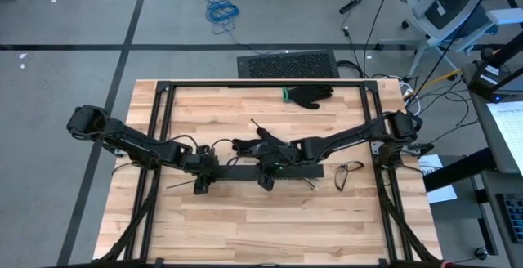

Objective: Ziptie cables
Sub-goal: Close the black cable duct

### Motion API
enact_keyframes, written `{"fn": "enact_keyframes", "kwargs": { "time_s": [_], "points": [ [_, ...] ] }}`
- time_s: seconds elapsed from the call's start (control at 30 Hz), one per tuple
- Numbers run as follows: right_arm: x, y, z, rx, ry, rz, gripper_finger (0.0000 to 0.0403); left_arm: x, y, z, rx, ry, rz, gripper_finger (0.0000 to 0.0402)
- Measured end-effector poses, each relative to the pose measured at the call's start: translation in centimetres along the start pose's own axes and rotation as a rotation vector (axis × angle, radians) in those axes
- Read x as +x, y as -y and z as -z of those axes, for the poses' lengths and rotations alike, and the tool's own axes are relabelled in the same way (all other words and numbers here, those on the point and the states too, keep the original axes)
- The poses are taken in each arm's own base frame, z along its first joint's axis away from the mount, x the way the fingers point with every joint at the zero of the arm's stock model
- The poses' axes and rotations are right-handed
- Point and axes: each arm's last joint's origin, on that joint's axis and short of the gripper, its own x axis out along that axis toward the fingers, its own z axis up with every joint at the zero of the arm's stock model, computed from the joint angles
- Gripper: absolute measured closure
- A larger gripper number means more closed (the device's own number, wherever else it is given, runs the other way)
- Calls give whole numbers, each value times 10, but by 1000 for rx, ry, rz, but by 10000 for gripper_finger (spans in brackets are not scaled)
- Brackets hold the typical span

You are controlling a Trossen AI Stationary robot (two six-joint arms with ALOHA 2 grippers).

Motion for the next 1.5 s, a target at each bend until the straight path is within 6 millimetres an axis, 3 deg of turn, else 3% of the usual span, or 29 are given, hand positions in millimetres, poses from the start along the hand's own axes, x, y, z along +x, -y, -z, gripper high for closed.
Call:
{"fn": "enact_keyframes", "kwargs": {
  "time_s": [0.4, 0.87, 1.07, 1.23, 1.33, 1.4, 1.5],
  "points": [
    [4, 3, -9, 24, 120, 54, 335, 0, -1, -1, 9, 18, -30, 144],
    [4, -6, 3, 2, 42, 32, 335, 0, -1, -1, 2, 17, -26, 144],
    [18, 2, 6, 96, 37, 49, 335, 0, -1, -1, 2, 16, -23, 144],
    [24, -3, -14, 68, 85, 33, 335, 0, 0, -2, 5, 18, -21, 144],
    [26, -4, -14, 8, -26, 73, 335, 0, 0, -2, 2, 22, -19, 144],
    [27, 0, -4, -29, -132, 129, 335, 0, 0, -2, 7, 25, -18, 144],
    [28, 2, 0, -34, -168, 161, 335, 0, 0, -3, 23, 29, -17, 144]
  ]
}}
